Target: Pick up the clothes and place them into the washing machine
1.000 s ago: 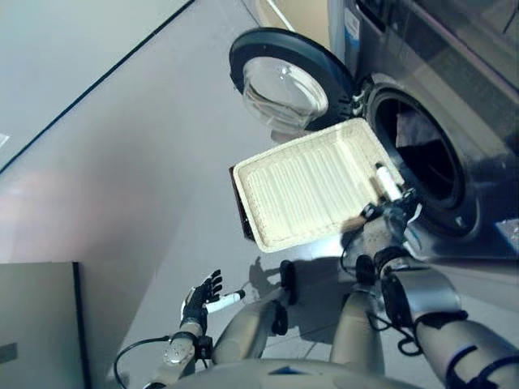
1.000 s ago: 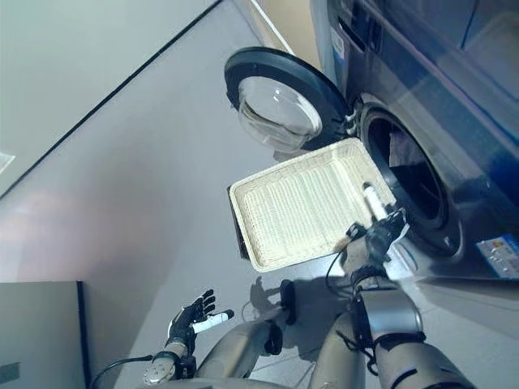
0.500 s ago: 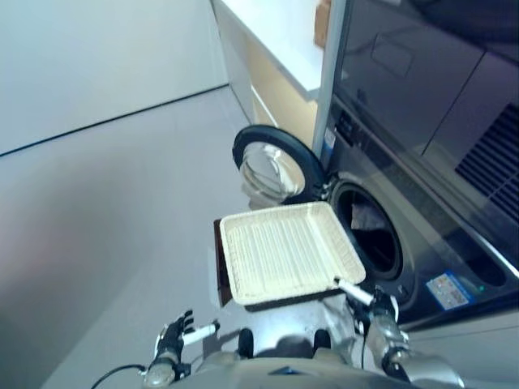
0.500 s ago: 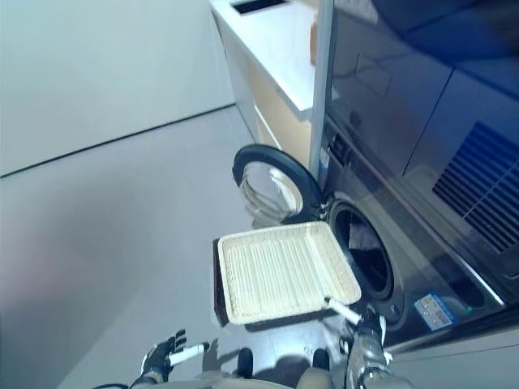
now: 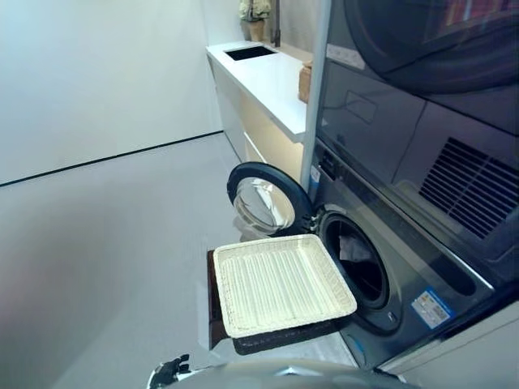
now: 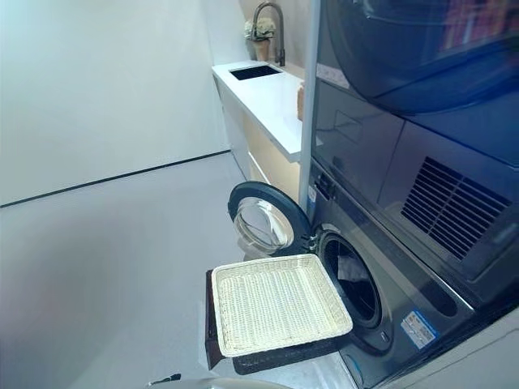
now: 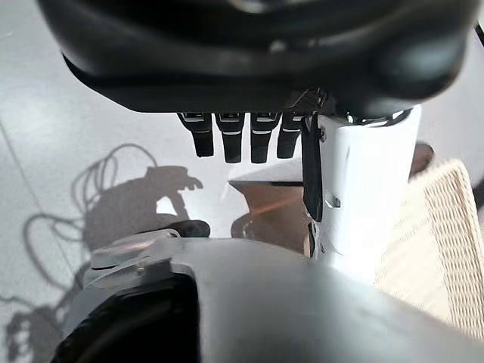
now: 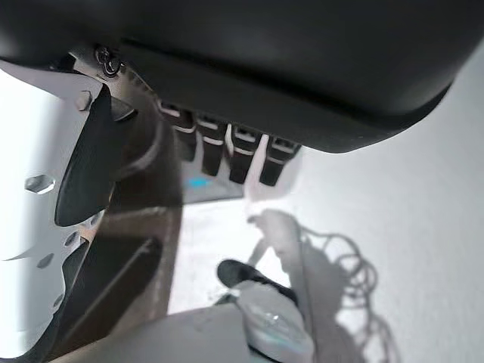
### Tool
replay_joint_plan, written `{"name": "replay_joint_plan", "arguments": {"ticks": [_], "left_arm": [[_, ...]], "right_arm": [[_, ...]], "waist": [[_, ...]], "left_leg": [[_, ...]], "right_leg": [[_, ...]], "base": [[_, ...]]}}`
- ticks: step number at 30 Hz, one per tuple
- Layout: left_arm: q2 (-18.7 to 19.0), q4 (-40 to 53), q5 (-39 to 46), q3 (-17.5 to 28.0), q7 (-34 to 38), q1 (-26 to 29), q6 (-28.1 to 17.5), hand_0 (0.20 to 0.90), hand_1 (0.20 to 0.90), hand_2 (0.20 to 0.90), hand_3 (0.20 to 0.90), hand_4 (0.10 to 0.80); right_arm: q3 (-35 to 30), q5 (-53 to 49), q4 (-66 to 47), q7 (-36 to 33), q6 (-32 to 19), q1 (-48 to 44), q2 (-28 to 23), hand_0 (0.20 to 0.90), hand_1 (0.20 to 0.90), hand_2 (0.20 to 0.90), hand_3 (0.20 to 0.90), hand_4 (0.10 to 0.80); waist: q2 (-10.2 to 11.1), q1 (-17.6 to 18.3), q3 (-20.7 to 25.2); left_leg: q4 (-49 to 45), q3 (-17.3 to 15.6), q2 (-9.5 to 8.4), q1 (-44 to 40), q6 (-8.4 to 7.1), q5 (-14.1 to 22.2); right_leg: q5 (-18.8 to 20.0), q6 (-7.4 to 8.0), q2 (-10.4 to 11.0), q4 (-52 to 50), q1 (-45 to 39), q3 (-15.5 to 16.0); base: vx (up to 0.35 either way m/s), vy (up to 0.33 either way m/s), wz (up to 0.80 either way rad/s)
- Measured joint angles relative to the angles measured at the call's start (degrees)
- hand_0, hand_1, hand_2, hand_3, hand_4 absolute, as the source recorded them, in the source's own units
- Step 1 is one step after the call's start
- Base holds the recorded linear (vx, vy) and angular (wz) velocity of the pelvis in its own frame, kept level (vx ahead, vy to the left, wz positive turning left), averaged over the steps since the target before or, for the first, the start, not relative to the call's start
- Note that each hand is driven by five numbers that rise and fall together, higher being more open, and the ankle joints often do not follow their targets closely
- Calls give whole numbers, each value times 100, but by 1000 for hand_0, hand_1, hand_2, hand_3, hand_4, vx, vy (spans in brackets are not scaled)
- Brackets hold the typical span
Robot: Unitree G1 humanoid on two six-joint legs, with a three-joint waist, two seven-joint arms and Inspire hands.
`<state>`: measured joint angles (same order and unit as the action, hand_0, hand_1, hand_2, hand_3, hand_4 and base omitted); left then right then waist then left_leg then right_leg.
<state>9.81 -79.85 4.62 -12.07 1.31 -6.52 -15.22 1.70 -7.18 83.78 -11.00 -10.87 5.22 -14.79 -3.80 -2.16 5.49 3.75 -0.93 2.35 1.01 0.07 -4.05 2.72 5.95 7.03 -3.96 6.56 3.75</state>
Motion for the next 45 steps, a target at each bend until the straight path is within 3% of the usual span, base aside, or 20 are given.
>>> {"name": "replay_joint_plan", "arguments": {"ticks": [4, 7, 16, 17, 18, 19, 20, 21, 22, 24, 25, 29, 45], "left_arm": [[3, 4, -57, 0, -1, 6, -2, 900, 900, 900, 900, 800], [-3, 5, -60, -15, -1, 9, -2, 900, 900, 900, 900, 800], [-2, 5, -41, -27, 7, 34, 14, 900, 900, 900, 900, 800], [16, 5, -40, -27, 16, 44, 37, 900, 900, 900, 900, 800], [18, 1, -37, -24, 25, 40, 79, 900, 900, 900, 900, 800], [38, -3, -37, -6, -18, 47, 107, 900, 900, 900, 900, 800], [71, -1, -20, 13, -9, 71, 115, 900, 900, 900, 900, 800], [22, -2, -18, 16, 39, 66, 125, 900, 900, 900, 900, 800], [3, -1, -14, 18, 63, 55, 132, 900, 900, 900, 900, 800], [80, 13, -16, 8, 117, 64, 128, 900, 900, 900, 900, 800], [67, 7, -15, 4, 121, 68, 142, 900, 900, 900, 900, 800], [-13, -2, -17, -5, 104, 58, 163, 900, 900, 900, 900, 800], [-13, -3, -17, -7, 112, 28, 225, 900, 900, 900, 900, 800]], "right_arm": [[-4, 0, 36, 2, 2, 71, -9, 900, 900, 900, 900, 800], [7, 4, 22, -4, 22, 85, -14, 900, 900, 900, 900, 800], [97, 0, -112, -12, 85, 79, -20, 900, 900, 900, 900, 800], [96, -3, -120, -9, 90, 73, -1, 900, 900, 900, 900, 800], [98, -1, -141, -9, 92, 82, 10, 900, 900, 900, 900, 800], [104, 0, -153, -14, 91, 85, 24, 900, 900, 900, 900, 800], [150, -1, -191, -15, 89, 82, -2, 900, 900, 900, 900, 800], [328, 0, -228, -16, 78, 35, -149, 900, 900, 900, 900, 800], [365, 5, -242, -12, 89, 8, -164, 900, 900, 900, 900, 800], [328, 2, -214, -6, 100, -8, -17, 900, 900, 900, 900, 800], [320, -4, -186, -6, 101, -14, -9, 900, 900, 900, 900, 800], [328, -1, -187, -11, 101, -3, -54, 900, 900, 900, 900, 800], [330, -4, -189, -7, 101, 7, -49, 900, 900, 900, 900, 800]], "waist": [[-22, 14, 3], [-19, 28, 4], [-68, 33, 26], [-36, 41, 50], [12, 119, 62], [73, 148, 81], [149, 110, 36], [-40, 111, 66], [-143, 63, 94], [-35, 170, 80], [-20, 159, 81], [-66, 129, 69], [-92, 143, 70]], "left_leg": [[54, -57, 82, -30, -15, 14], [78, -59, 122, -16, -130, 109], [58, -74, 245, 194, -145, 133], [48, -73, 260, 257, -158, 135], [114, -88, 250, 242, -362, 252], [-22, -152, 161, 251, -468, 278], [-444, -249, 32, 240, -416, 372], [-533, -208, 35, 101, -223, 717], [-351, -201, 89, 90, -36, 552], [-248, -200, 64, 61, -36, 537], [-223, -186, 73, 42, -64, 523], [-169, -195, 191, 67, -100, 500], [-178, -189, 202, 29, -105, 484]], "right_leg": [[-1, 0, -71, -23, 13, -2], [-20, -30, -102, -67, 91, -20], [-18, -27, -248, -19, 210, 5], [-68, -89, -264, -182, 333, -22], [-86, -130, -224, -160, 389, -31], [-83, -163, -144, -94, 399, -12], [-78, -168, -24, -65, 398, -46], [-39, -103, -139, 52, 365, -69], [45, -66, -220, 46, 357, -76], [-359, -260, -208, -845, 450, -112], [-387, -300, -228, -787, 464, -125], [-387, -309, -346, -542, 379, -81], [-342, -279, -365, -383, 267, -80]], "base": [[10, -25, -10], [2, -22, 5], [7, -9, 1], [23, -13, 13], [21, -12, 19], [0, 0, 0], [23, -5, -22], [24, -3, -35], [22, -3, -32], [8, -1, 2], [16, -3, 12], [3, -1, -1], [0, 0, 0]]}}
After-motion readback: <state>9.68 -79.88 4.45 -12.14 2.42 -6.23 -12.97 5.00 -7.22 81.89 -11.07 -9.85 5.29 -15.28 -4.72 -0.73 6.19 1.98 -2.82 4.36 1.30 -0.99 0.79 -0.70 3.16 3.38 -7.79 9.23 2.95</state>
